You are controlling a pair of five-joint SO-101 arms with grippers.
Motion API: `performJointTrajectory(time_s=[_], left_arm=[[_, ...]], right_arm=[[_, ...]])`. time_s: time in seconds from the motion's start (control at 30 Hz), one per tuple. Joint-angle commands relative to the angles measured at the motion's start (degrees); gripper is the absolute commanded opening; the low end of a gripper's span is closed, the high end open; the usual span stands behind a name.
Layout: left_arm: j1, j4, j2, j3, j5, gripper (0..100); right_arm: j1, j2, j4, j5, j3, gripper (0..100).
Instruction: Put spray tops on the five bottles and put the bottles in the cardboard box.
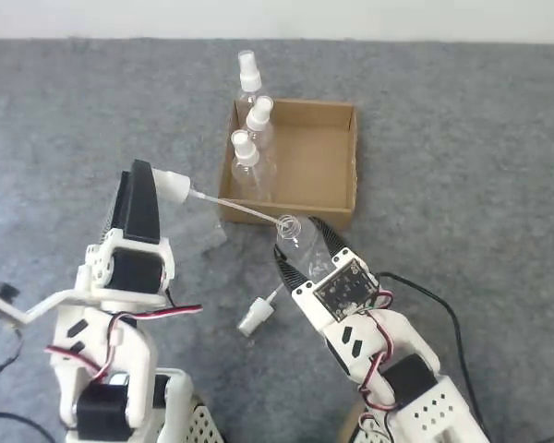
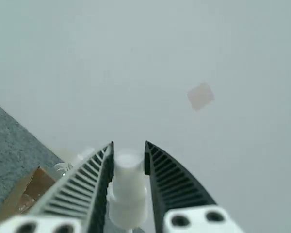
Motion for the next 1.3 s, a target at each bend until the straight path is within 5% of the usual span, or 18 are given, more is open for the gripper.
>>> performJointTrajectory(time_s=[0.0, 1.07, 1.27], left_arm=[[0.35, 0.09, -1.14, -3.74, 0.62, 1], [0.53, 4.40, -1.14, 0.84, -1.58, 1], [5.63, 4.04, -1.14, 3.21, -3.25, 1]], right_arm=[[-0.22, -1.19, -1.54, 1.14, 1.14, 5.8], [-0.40, -1.45, -1.27, 1.14, 1.14, 5.8], [-0.48, -1.45, -1.27, 1.14, 1.14, 5.8]])
